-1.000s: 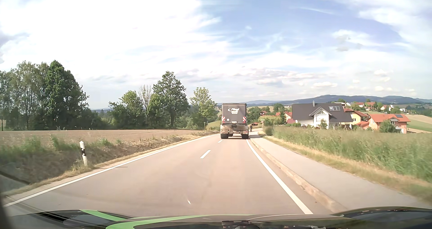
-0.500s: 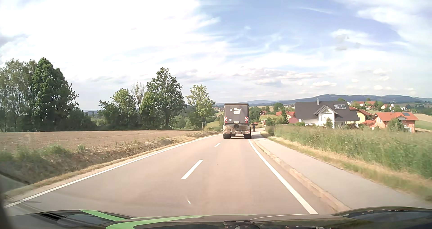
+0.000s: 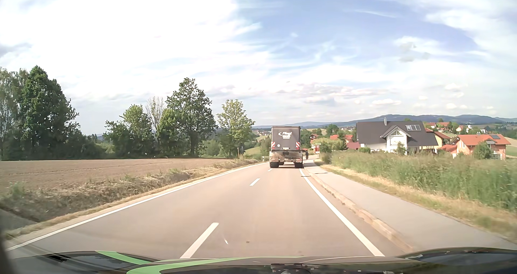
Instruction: Follow the waypoints while adhering to traffic rules and regulations
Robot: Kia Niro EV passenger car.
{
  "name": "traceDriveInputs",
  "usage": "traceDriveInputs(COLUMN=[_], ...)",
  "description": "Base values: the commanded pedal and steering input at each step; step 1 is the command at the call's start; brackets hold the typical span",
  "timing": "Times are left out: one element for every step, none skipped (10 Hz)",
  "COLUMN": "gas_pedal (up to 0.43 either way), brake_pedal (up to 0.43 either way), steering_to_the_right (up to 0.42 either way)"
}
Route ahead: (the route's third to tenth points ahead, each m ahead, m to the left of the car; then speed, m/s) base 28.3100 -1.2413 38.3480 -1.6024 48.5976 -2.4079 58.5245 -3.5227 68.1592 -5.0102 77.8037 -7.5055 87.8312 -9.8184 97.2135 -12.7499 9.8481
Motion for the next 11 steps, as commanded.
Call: traceDriveInputs(gas_pedal=[0.020,0.020,0.020,0.020,0.020,0.020,0.028,0.028,0.028,0.028,0.028], brake_pedal=[0.000,0.000,0.000,0.000,0.000,0.000,0.000,0.000,0.000,0.000,0.000], steering_to_the_right=[0.009,0.010,0.011,0.012,0.012,0.012,0.012,0.012,0.012,0.013,0.013])
